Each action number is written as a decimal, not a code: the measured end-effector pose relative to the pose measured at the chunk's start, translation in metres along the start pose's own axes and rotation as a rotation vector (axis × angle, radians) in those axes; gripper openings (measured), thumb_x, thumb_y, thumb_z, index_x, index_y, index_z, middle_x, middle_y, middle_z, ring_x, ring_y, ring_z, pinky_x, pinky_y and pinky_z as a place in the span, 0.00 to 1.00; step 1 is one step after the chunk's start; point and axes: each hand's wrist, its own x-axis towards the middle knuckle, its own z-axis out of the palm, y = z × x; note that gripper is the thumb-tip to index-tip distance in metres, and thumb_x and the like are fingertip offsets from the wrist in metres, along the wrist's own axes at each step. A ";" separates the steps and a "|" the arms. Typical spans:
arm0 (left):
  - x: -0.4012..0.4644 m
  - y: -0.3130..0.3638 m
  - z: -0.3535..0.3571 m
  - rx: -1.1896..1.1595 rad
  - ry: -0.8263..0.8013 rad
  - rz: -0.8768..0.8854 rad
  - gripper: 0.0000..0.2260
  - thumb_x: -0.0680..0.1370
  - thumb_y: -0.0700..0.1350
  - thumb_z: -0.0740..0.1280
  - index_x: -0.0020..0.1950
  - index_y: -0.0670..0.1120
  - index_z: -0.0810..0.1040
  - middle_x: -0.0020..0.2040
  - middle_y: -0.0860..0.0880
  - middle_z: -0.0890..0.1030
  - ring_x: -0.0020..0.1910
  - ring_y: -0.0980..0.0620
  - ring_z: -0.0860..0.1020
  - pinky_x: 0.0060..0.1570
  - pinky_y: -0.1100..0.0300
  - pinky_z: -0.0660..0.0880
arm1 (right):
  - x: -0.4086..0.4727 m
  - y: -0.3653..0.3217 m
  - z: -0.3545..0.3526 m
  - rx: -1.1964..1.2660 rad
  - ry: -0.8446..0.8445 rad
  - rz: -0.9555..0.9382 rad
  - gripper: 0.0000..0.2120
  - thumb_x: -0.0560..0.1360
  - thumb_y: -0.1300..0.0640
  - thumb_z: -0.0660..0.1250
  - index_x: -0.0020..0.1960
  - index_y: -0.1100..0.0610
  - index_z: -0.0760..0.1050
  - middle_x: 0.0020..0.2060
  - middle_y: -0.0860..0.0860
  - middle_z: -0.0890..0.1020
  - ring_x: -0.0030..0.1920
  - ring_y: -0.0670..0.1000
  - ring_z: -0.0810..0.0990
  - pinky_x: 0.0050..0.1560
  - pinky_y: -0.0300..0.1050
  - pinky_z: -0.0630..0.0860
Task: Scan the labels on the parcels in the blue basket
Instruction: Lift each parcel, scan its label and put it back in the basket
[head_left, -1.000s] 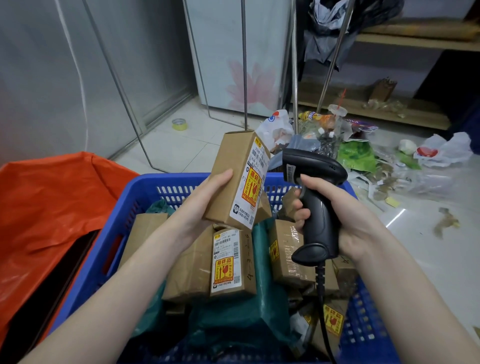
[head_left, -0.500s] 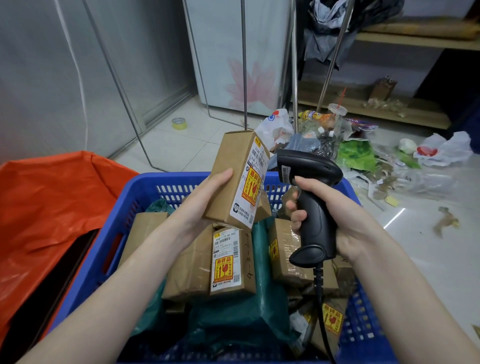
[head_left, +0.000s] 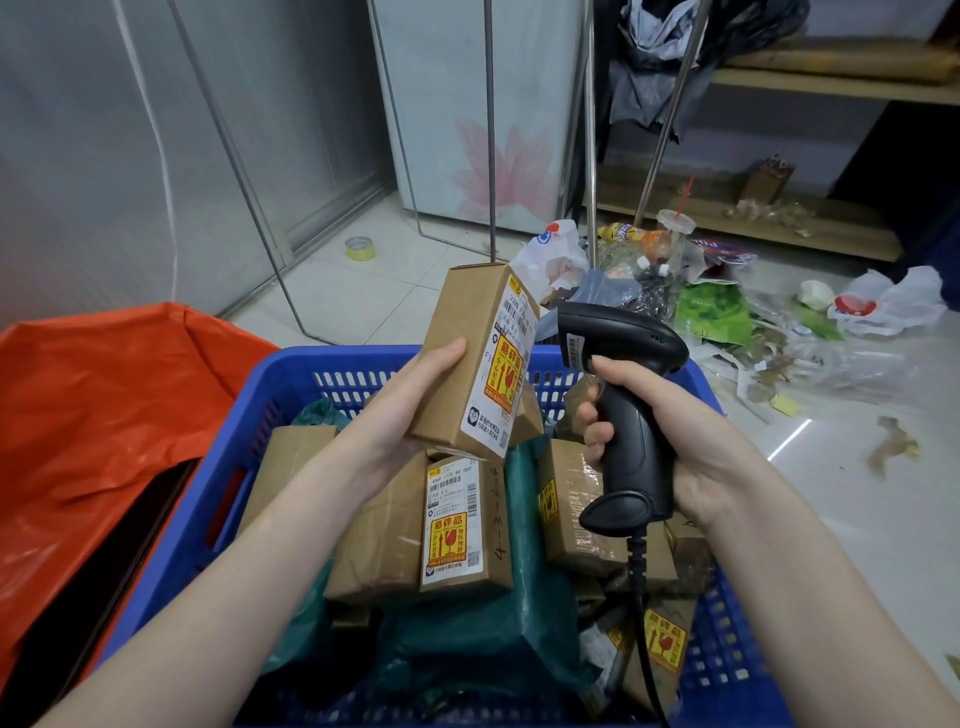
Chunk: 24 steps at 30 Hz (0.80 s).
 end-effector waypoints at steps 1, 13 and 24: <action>0.000 0.000 0.000 -0.010 -0.001 -0.001 0.13 0.72 0.58 0.65 0.51 0.52 0.77 0.41 0.51 0.84 0.45 0.51 0.81 0.49 0.54 0.78 | 0.000 0.000 0.000 -0.001 0.000 0.001 0.11 0.73 0.51 0.68 0.39 0.57 0.71 0.27 0.51 0.76 0.21 0.45 0.73 0.24 0.37 0.74; 0.005 -0.008 0.001 -0.070 0.048 -0.003 0.19 0.74 0.61 0.61 0.55 0.51 0.80 0.49 0.46 0.85 0.51 0.46 0.83 0.55 0.47 0.77 | 0.005 0.003 -0.008 -0.097 0.051 -0.060 0.07 0.74 0.53 0.68 0.45 0.57 0.77 0.32 0.51 0.82 0.26 0.47 0.75 0.28 0.38 0.74; 0.009 -0.034 0.017 0.097 -0.019 0.105 0.26 0.77 0.63 0.53 0.74 0.66 0.49 0.69 0.53 0.72 0.60 0.52 0.78 0.61 0.46 0.73 | 0.021 0.022 -0.012 -0.097 0.106 -0.165 0.32 0.64 0.60 0.76 0.66 0.58 0.72 0.52 0.57 0.86 0.47 0.54 0.86 0.40 0.47 0.81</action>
